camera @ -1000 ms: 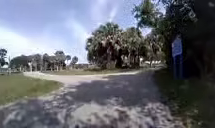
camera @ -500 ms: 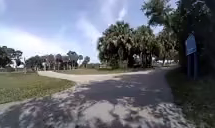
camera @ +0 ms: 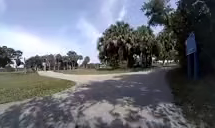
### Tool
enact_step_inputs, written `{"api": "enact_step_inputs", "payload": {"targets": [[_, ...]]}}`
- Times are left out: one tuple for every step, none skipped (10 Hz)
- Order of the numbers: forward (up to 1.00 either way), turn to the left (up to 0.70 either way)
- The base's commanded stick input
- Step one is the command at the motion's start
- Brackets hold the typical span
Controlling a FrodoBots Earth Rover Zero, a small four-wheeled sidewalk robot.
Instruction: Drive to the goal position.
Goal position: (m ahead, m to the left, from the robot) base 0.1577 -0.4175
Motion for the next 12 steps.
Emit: {"api": "enact_step_inputs", "payload": {"targets": [[0.0,0.7],[0.0,0.7],[0.0,0.7],[0.0,0.7],[0.0,0.7],[0.0,0.7],[0.0,0.7],[0.0,0.7],[0.0,0.7],[0.0,0.7],[0.0,0.7],[0.0,0.7]]}}
